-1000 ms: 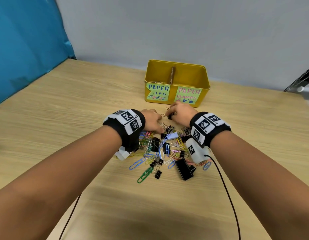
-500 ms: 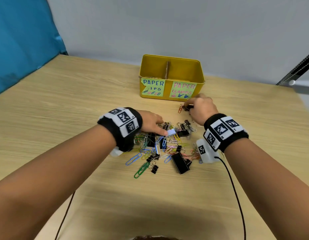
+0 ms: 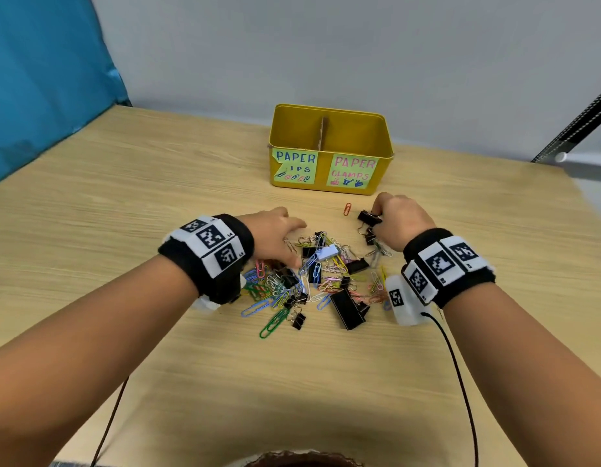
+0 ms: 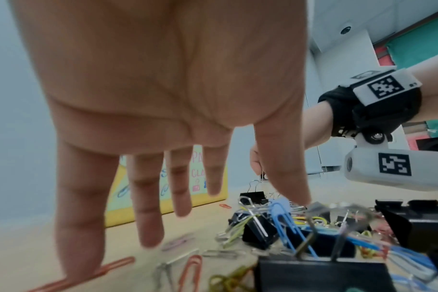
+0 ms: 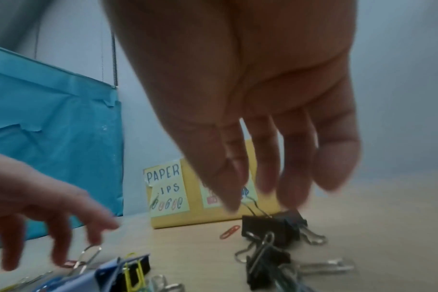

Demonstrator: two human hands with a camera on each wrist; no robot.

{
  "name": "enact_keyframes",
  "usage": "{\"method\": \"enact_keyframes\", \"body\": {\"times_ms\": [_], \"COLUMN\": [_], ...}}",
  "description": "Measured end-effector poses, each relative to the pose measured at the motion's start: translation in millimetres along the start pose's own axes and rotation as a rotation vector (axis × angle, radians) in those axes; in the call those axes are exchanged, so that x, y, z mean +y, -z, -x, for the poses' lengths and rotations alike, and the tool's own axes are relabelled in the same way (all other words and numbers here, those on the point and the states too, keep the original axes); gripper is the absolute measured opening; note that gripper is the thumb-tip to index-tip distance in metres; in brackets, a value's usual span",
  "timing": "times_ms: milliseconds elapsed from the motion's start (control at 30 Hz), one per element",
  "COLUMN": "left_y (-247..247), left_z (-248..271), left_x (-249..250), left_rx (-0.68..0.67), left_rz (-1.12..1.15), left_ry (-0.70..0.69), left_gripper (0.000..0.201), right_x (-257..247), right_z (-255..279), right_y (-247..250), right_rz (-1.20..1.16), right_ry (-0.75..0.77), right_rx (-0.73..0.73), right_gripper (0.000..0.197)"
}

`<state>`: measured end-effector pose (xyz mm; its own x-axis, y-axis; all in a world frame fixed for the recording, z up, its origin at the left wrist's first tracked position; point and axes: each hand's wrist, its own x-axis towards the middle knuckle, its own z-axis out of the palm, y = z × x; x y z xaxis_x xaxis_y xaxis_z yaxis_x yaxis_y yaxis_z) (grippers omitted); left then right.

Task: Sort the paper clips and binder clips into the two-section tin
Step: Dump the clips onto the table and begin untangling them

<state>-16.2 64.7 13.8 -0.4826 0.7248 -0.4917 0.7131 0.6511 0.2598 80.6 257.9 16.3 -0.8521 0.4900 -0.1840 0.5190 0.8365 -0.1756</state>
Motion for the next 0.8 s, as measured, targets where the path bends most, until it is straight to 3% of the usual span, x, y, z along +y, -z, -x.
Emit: {"method": "enact_keyframes", "body": {"times_ms": [100,133,233,300,400,433,500,667,800], "left_y": [-3,-4,-8,-8,-4,-3,-2,4,6], "left_z": [-2,-2,-1,1,0,-1,-5,-15,-23], "left_x": [9,13,16,13,11,12,14,9,1], "left_rx": [-0.056,-0.102,-0.151,-0.091,0.01,0.046,0.123,0.421,0.466], "left_rz": [0.044,0.04,0.059,0.077,0.086,0.096,0.162,0.501,0.512], "left_ry": [-0.104,-0.127,-0.148,-0.122,-0.074,-0.071,-0.085,-0.001,0.039], "left_gripper": [0.09,0.087,0.073,0.064,0.045,0.037,0.024,0.015,0.021], "right_x": [-8,-10,-13,-10,-15,-18,-22,-18,-21], "right_z": [5,6,4,3,14,17,15,-2,-5], "right_y": [-3,-6,-5,-2,-2,-5,-14,-16,-25], "right_rz": [0.049,-0.003,-0.15,-0.161,-0.05,0.023,0.109,-0.08,0.043], "right_ry": [0.099,0.14,0.161,0.141,0.182,0.203,0.237,0.166,0.148], "right_rx": [-0.285,-0.31,-0.079,-0.057,-0.413,-0.464,-0.366,-0.038,-0.186], "right_gripper": [0.04,0.046,0.044,0.033,0.039,0.042,0.032,0.02,0.041]}}
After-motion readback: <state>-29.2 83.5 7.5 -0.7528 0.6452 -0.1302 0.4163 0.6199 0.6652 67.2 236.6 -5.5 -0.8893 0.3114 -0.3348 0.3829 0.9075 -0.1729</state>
